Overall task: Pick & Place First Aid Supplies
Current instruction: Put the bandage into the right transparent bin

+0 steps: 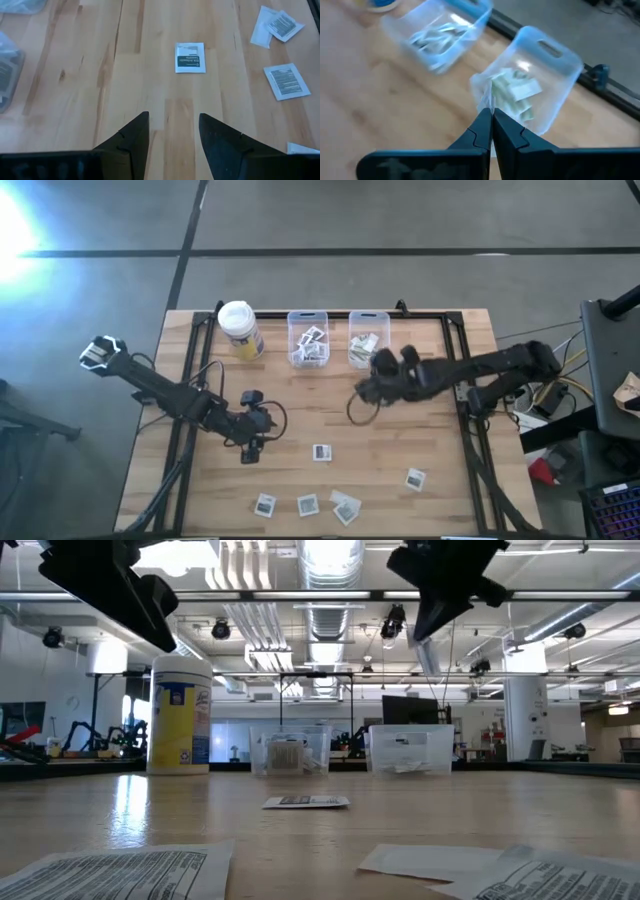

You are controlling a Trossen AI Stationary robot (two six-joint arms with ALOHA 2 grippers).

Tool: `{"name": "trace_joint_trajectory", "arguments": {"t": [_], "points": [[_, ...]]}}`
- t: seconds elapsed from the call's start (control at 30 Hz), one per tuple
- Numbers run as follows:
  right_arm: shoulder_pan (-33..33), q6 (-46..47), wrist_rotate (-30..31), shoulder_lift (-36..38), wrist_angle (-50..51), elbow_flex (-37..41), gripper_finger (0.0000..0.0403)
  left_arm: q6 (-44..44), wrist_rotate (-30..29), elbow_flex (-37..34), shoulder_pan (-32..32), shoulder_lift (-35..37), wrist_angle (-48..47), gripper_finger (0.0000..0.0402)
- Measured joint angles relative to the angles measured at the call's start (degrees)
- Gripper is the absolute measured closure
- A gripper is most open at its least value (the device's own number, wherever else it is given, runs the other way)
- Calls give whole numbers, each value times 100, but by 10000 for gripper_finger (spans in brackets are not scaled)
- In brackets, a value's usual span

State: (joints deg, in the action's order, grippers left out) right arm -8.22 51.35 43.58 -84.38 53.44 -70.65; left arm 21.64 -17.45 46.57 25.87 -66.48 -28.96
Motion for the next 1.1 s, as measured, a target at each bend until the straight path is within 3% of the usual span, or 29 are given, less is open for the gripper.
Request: {"name": "trace_joint_trajectory", "arguments": {"t": [0.3,0.5,1.1], "points": [[1238,-717,-21,73,-250,0,394,116,0,0,89,-4,-23,236],[1950,-1161,-769,-176,-326,0,394,244,0,0,132,-7,-23,236],[2882,-1773,-2192,-688,-1099,0,394,563,0,0,190,-13,-1,236]]}}
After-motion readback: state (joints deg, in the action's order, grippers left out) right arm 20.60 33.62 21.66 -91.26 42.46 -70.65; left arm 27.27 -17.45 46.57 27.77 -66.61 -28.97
